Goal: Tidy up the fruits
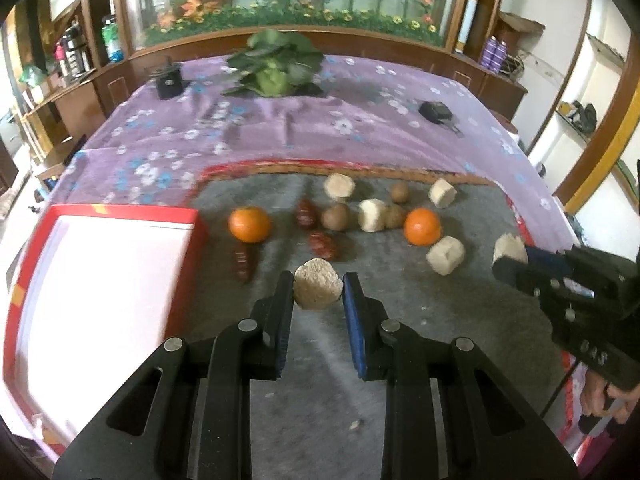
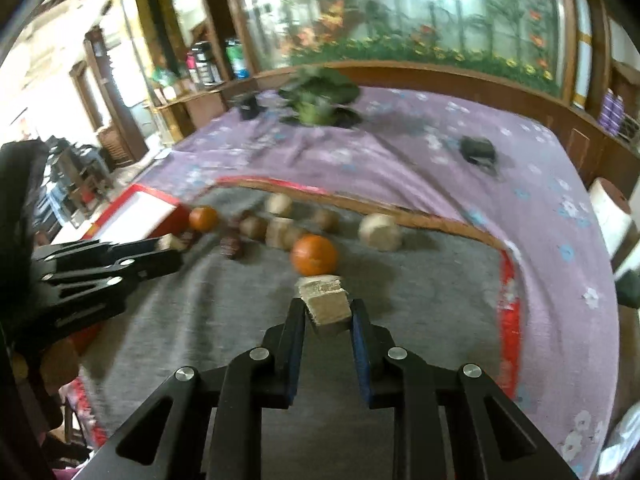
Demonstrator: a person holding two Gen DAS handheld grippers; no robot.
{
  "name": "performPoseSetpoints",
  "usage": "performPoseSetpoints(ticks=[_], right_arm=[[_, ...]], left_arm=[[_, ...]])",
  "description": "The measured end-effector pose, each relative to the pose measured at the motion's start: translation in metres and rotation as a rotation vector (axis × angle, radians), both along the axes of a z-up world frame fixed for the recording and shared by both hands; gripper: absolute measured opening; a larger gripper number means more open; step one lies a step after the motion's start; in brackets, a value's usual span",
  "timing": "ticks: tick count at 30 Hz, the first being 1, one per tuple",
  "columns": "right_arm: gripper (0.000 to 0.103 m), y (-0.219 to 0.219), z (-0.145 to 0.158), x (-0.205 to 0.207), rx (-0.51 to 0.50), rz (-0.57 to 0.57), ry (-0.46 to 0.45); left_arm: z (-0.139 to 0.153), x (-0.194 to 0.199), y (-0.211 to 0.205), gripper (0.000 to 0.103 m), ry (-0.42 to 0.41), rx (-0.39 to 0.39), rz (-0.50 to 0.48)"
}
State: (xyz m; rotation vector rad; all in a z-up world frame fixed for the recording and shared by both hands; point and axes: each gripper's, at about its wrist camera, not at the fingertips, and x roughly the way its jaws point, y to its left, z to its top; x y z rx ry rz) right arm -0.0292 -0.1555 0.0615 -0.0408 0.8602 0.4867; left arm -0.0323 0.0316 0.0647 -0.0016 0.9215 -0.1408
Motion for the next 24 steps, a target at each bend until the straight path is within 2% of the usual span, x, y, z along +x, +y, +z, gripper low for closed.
performPoseSetpoints(ticks=[8,14,18,21,24], right_arm=[[0.022,0.076,0.005,-0.003,0.067,0.158,0.012],[0.022,0.134,0.011,0.007,0.091,0.258,0.013],[0.021,0.157,0.006,0.014,0.019,0.265,0.012],[0.022,0.157,0.001,0.003,-0.041,0.312,-0.010],[0.033,0.149,-0.010,-0.017,-0.067,0.344,0.002]], left_arm=[[0.008,-0.011,0.063,0.024,-0.013,0.023,0.114],[0.003,-0.010,0.114,0.024,-0.007,0.052,0.204],[-0.005,-0.007,0.136,0.024,0.013,0.034,0.245],[-0.007,-0.007,0.146,0.024,0.009,0.017,0.254],[-0.011,-0.003,0.150,0.024,0.015,0.000,0.258]])
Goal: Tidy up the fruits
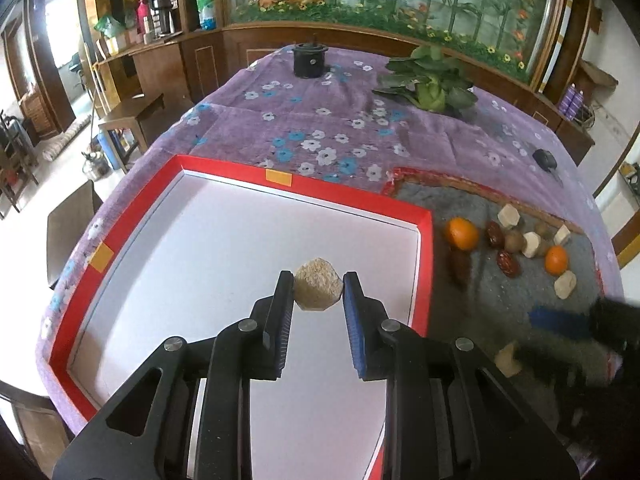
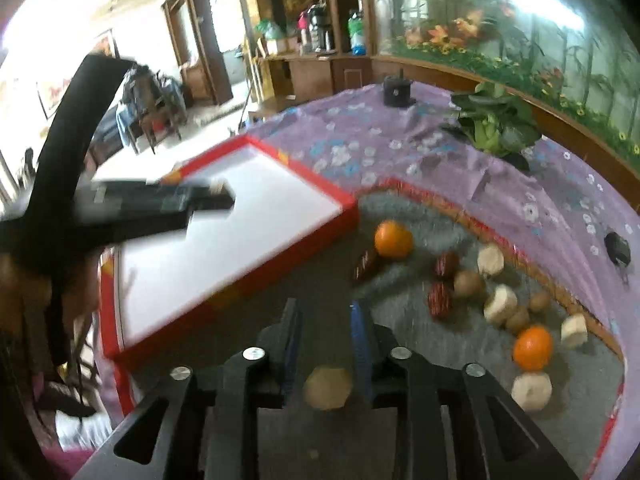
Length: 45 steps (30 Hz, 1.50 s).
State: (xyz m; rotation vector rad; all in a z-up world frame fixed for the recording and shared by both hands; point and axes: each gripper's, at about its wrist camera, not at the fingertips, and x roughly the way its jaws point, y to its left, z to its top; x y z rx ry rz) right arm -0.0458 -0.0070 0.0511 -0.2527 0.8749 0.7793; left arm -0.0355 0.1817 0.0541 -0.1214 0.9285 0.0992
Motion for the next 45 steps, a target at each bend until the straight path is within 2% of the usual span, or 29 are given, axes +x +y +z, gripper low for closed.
performPoseSetpoints(ticks=[1,2,6,9,10,11,13,15,17,19,24,31,36,44,45], right_arm=[[0.042,-0.004,-0.005,-0.005,-0.003,0.007,0.011],[0.045,-0.007,-0.009,-0.011,-0.014,0.006,0.016],[0.045,-0.018,-0.019,-0.018,-0.044,-0.053,0.000],[0.045,-0.021,-0.028,-0.010,0.005,-0.074,0.047],[0.042,-0.018,-0.034,-0.007,0.002,-0.073,0.061],[0.033,-0.016,-0.039,-0.006,-0.018,-0.073,0.062],[0.027,-0.015,-0.042,-0.007,-0.046,-0.074,0.039],[0.027,-0.015,-0.036,-0.005,-0.040,-0.059,0.044],[0.026,-0.013,-0.023,-0.001,-0.015,-0.059,0.007],[0.026,-0.008,-0.010,0.009,0.041,-0.051,0.008],[0.026,0.030,0.008,0.028,0.075,-0.009,-0.030],[0.026,0.074,0.002,0.054,0.043,0.028,-0.018],[0.026,0.089,-0.008,0.068,0.012,0.028,0.005],[0.026,0.105,-0.022,0.074,-0.009,0.053,0.015],[0.027,0.105,-0.022,0.073,-0.008,0.055,0.009]], left_arm=[[-0.001,0.001,0.001,0.024,0.000,-0.005,-0.003],[-0.001,0.001,0.001,0.024,-0.001,-0.007,-0.004],[0.000,0.003,-0.001,0.024,-0.001,-0.012,-0.008],[0.000,0.003,-0.004,0.024,-0.002,-0.003,-0.016],[0.000,0.003,-0.004,0.024,-0.002,0.000,-0.016],[-0.001,0.004,-0.004,0.024,0.000,-0.001,-0.015],[-0.002,0.004,-0.002,0.024,0.005,-0.007,-0.015],[-0.002,0.004,0.001,0.024,0.009,0.001,-0.006],[-0.003,0.006,0.006,0.024,0.011,0.002,0.010],[-0.003,0.008,0.013,0.024,0.013,0.009,0.028],[-0.005,0.018,0.027,0.024,0.028,0.018,0.064],[-0.017,0.039,0.034,0.024,0.059,0.027,0.082],[-0.025,0.052,0.035,0.024,0.079,0.035,0.094],[-0.037,0.060,0.046,0.024,0.116,0.001,0.137],[-0.037,0.060,0.046,0.029,0.114,0.008,0.137]])
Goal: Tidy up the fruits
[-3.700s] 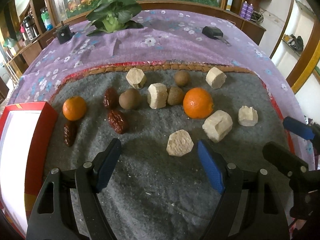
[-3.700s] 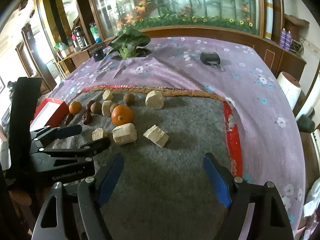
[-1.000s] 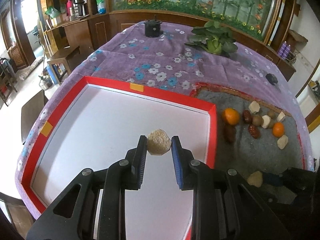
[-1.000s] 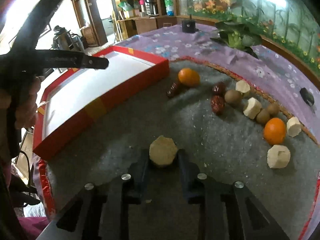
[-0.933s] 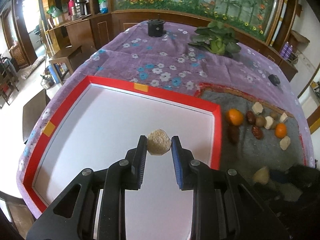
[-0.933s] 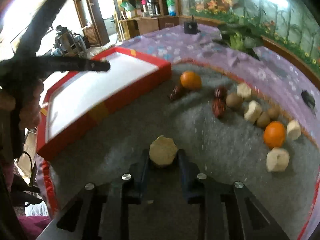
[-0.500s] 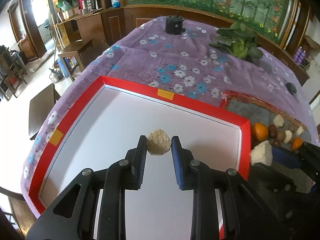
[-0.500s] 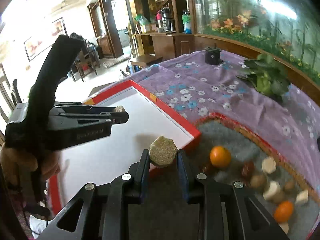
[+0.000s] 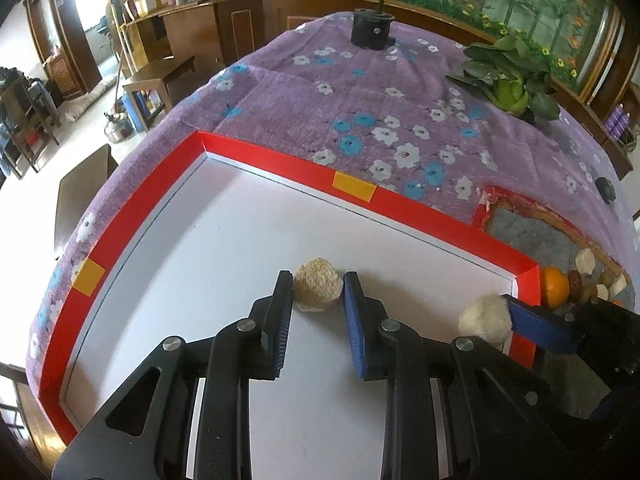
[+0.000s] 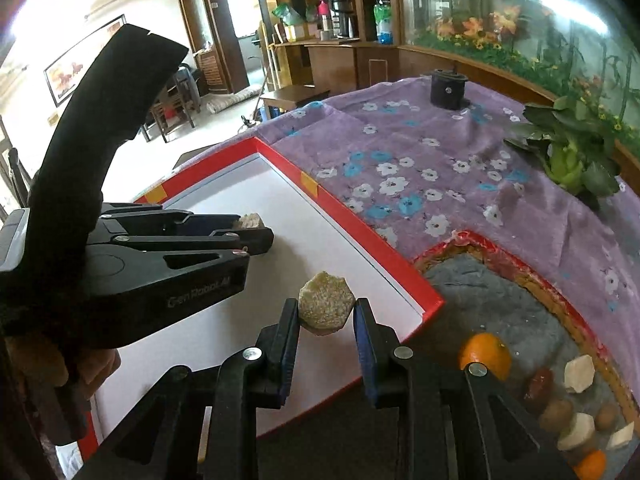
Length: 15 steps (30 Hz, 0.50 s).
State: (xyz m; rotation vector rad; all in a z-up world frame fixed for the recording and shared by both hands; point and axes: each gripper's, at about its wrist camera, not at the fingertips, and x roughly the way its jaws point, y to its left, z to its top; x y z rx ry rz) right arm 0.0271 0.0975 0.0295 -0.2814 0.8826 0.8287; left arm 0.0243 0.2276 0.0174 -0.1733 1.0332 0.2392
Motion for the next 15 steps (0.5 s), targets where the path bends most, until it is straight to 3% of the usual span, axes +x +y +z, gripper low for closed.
performPoseSetpoints(ticks=[3,8,15], right_arm=[[0.040,-0.003,0.004,-0.005,0.036,0.010,0.013],[0.044,-0.023,0.017,-0.022,0.058,-0.017,-0.023],[0.046,-0.087,0.024,-0.044,0.070,-0.117,-0.032]], left_arm=[[0.002,-0.003,0.001,0.065,-0.003,0.008,0.016],[0.013,-0.013,0.000,0.065,-0.034,0.011,0.029],[0.033,-0.035,-0.026,0.065,-0.080,0.017,-0.027]])
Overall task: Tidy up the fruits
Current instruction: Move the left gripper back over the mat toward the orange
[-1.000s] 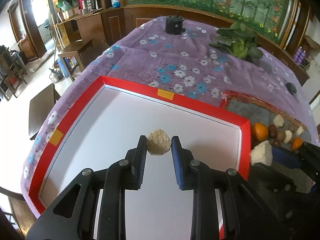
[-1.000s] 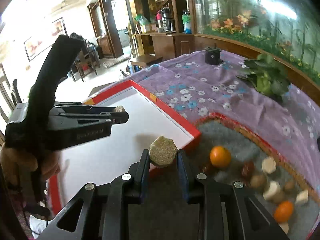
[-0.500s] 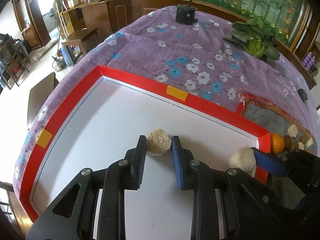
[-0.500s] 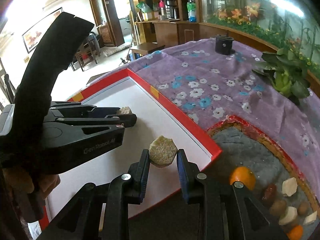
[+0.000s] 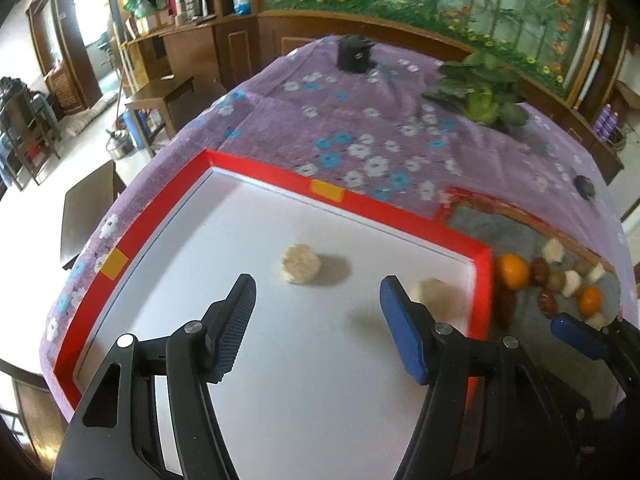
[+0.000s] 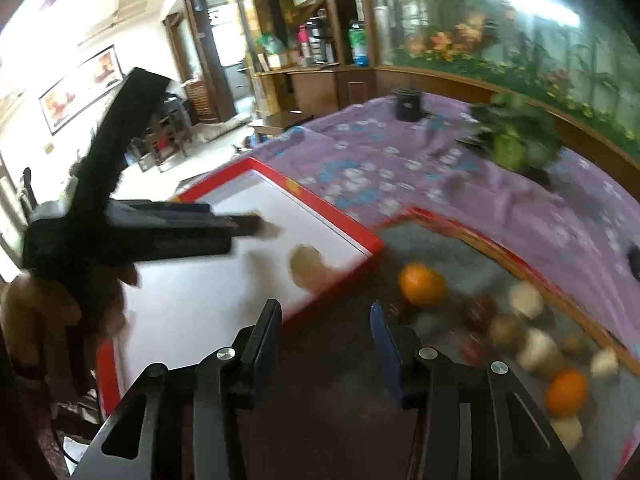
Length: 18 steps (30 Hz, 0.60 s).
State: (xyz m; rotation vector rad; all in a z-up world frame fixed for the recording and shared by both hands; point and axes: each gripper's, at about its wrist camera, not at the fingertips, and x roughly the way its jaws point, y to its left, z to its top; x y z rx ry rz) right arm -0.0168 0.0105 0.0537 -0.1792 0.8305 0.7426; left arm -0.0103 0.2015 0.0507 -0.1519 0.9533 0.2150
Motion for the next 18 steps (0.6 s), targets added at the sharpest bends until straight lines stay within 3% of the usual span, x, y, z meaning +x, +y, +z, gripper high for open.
performPoseSetpoints(ticks=[8,18], right_arm=[[0.051,-0.072,-0.008,-0.013,-0.039,-0.137,0.023],[0.051,-0.125,-0.012,-0.029,-0.042,-0.218,0.029]], left_arm=[[0.016,-0.012,-0.059,0.065,-0.034,0.003,-0.131],[0.014,-0.005,-0.120,0.065,-0.025,-0.001,-0.240]])
